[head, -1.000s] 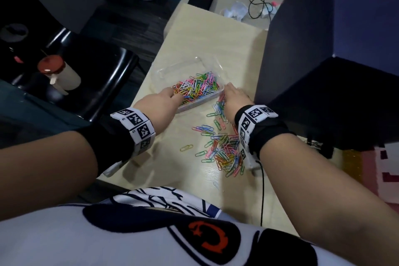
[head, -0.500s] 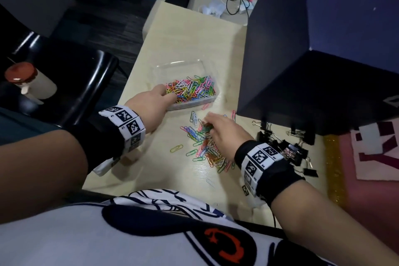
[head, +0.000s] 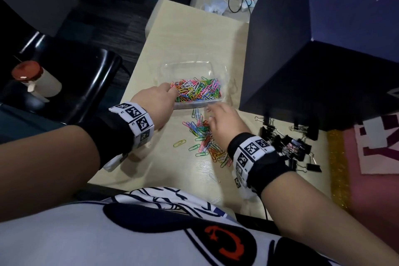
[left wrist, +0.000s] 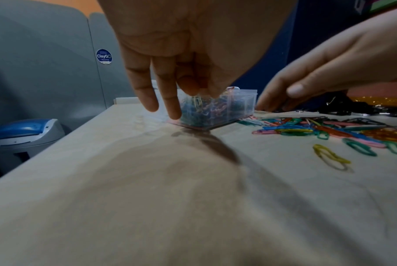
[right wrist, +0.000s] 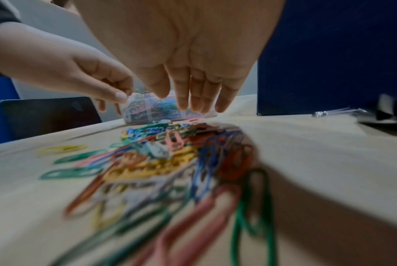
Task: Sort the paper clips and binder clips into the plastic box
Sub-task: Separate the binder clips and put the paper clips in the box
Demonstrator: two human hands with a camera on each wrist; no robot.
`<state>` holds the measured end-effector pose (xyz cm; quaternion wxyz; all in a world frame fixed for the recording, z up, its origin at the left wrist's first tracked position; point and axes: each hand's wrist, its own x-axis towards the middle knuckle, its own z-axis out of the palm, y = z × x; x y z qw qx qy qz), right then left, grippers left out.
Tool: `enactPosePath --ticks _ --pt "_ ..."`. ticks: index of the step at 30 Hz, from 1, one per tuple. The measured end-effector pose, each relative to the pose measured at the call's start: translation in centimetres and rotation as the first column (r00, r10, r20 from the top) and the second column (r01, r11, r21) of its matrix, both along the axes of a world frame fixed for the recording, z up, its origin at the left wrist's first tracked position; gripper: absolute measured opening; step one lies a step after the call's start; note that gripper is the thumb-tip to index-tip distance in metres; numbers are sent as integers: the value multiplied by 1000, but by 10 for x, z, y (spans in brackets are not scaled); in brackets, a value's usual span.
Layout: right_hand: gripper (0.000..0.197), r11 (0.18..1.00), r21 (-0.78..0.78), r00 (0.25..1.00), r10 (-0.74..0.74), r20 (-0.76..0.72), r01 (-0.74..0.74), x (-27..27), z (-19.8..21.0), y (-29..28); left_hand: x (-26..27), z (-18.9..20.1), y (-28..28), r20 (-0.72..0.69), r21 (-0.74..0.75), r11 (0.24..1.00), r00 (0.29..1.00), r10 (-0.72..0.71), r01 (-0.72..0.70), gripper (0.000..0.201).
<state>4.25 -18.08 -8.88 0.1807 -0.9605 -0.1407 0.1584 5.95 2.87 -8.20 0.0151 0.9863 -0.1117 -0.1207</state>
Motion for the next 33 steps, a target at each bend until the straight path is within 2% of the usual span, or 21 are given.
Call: enactPosePath --ticks 4,9,12,15,17,19,23,26,28,29,31,33 --pt "44 995 -82 995 48 -90 -55 4 -1 1 1 -4 2 35 -8 1000 999 -23 23 12" --pt "38 986 -59 981 148 -127 -156 -16 -1 -6 2 -3 4 34 -50 998 999 -30 31 12" --pt "39 999 -29 991 22 -135 -26 -15 10 -15 -1 5 -3 70 -74 996 996 -50 55 15" --pt "49 983 -128 971 -154 -183 132 -10 22 -27 -13 8 -15 90 -182 976 991 -104 119 25" --pt "53 955 -245 934 -234 -270 168 -9 27 -31 -18 2 -25 44 -220 957 982 -185 190 35" --pt "51 935 -306 899 -283 -334 181 -12 30 -30 -18 -5 -34 -43 -183 956 969 -242 230 48" --pt "65 958 -275 931 -174 -321 84 -21 24 -24 -20 -11 -45 -153 -82 948 936 -318 309 48" --pt "55 958 -276 928 -165 -333 72 -24 22 -22 -26 -11 -44 -208 -106 920 897 -391 376 49" --pt "50 937 -334 911 -224 -345 103 -23 23 -25 -26 -6 -39 -229 -146 923 896 -381 356 58" --pt "54 920 -381 904 -241 -353 96 -23 23 -25 -25 -3 -36 -242 -151 929 899 -365 337 66" --pt "69 884 -462 882 -275 -383 75 -27 19 -26 -21 3 -29 -289 -91 949 904 -315 302 86" --pt "73 869 -484 872 -309 -381 97 -34 18 -23 -19 6 -23 -329 3 963 909 -255 271 102"
